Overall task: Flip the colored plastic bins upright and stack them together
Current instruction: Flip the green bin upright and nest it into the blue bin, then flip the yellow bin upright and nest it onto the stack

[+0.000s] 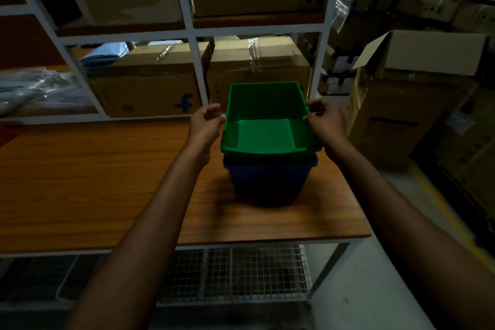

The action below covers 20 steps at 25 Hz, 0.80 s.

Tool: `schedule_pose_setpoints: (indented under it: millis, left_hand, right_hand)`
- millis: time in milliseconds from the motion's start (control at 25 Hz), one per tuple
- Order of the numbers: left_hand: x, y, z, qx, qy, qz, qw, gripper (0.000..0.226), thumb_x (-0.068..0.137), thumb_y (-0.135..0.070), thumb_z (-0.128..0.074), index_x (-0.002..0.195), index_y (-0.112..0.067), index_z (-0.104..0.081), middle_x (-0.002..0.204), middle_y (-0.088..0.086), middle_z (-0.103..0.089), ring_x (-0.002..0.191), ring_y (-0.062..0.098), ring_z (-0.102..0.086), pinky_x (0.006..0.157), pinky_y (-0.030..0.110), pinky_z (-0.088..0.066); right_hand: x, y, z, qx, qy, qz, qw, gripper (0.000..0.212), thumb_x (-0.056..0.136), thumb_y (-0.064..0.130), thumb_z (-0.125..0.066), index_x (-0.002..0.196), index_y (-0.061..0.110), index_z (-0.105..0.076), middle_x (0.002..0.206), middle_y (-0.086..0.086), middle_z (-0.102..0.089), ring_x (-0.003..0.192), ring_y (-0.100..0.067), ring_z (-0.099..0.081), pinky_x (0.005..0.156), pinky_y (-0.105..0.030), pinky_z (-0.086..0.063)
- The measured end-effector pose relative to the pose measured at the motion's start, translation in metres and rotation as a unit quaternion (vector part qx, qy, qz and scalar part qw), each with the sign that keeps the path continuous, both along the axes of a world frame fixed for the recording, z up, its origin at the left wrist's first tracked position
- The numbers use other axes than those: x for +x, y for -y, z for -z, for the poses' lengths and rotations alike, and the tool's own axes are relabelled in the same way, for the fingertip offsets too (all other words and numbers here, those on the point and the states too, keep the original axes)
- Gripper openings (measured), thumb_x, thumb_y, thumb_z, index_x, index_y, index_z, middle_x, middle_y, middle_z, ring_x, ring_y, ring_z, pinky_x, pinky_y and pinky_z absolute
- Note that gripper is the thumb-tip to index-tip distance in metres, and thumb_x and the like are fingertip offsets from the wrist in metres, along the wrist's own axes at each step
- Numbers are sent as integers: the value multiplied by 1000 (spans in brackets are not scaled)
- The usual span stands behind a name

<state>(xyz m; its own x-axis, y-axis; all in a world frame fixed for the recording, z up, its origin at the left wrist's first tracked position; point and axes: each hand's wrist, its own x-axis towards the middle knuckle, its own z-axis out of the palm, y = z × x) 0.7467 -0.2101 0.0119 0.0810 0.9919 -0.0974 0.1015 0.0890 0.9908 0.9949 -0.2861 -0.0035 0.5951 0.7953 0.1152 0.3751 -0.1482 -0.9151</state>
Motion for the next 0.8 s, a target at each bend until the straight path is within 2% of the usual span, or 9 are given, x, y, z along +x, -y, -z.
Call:
schedule_pose_setpoints:
  millis: [80, 160, 200, 280, 360, 520, 640, 720, 800]
  left_hand:
    - [-4, 21, -1, 66, -8, -1, 998, 38, 99, -12, -61, 136, -21, -59, 118, -10, -62, 108, 4, -58, 74, 18, -47]
    - [-11, 44, -2, 114, -16, -6, 993, 38, 98, -13, -61, 134, -23, -59, 121, -10, -62, 109, -1, -57, 76, 14, -48]
    - [-15, 55, -2, 132, -22, -11, 991, 38, 98, -13, -61, 134, -25, -59, 123, -10, -61, 108, -3, -58, 74, 12, -49]
    - [-26, 77, 0, 160, -38, -23, 986, 39, 97, -15, -63, 133, -27, -59, 123, -12, -60, 105, -4, -58, 69, 5, -49]
    - [-45, 98, 5, 188, -60, -31, 980, 39, 95, -18, -65, 133, -28, -59, 122, -14, -62, 105, -4, -59, 70, 2, -48]
    - [-103, 136, 27, 199, -89, -71, 973, 41, 94, -23, -68, 133, -31, -58, 121, -15, -64, 108, 0, -61, 78, 16, -47]
    - [-163, 167, 46, 180, -118, -99, 971, 45, 94, -25, -68, 136, -33, -56, 124, -18, -63, 113, 1, -59, 83, 25, -49]
    - [-209, 187, 57, 158, -126, -104, 974, 47, 94, -25, -69, 137, -34, -55, 126, -18, -62, 115, 0, -58, 83, 22, -47]
    - [-260, 203, 64, 145, -123, -115, 975, 46, 94, -23, -69, 136, -34, -55, 126, -17, -62, 116, 1, -57, 80, 13, -46]
  right_hand:
    - [-17, 16, -3, 40, 57, -21, 997, 38, 89, 4, -65, 124, 20, -66, 128, 0, -66, 115, -13, -62, 87, -23, -56]
    - [-37, 29, -7, 67, 97, -41, 992, 35, 89, 7, -67, 122, 21, -67, 126, 1, -66, 114, -10, -61, 79, -9, -47]
    - [-47, 35, -8, 72, 106, -53, 990, 35, 89, 9, -68, 121, 22, -68, 125, 2, -65, 112, -8, -60, 78, -8, -45]
    - [-71, 47, -7, 76, 101, -85, 988, 33, 89, 11, -70, 120, 24, -68, 120, 5, -66, 103, -5, -61, 82, -17, -51]
    - [-100, 63, -5, 84, 84, -117, 986, 31, 89, 11, -70, 117, 24, -67, 112, 8, -67, 97, -3, -63, 83, -23, -54]
    - [-167, 98, 8, 63, 25, -195, 978, 31, 91, 11, -69, 119, 26, -67, 100, 12, -69, 96, -1, -66, 84, -19, -54]
    - [-228, 119, 19, 32, 7, -235, 971, 31, 92, 13, -69, 120, 28, -66, 99, 12, -67, 92, -3, -65, 74, -14, -53]
    - [-274, 129, 27, 25, 0, -249, 968, 31, 92, 12, -70, 118, 28, -66, 97, 12, -67, 88, -3, -64, 65, -10, -49]
    - [-321, 138, 34, 20, -17, -264, 964, 31, 92, 10, -70, 117, 28, -67, 97, 10, -68, 88, -5, -64, 63, -10, -49]
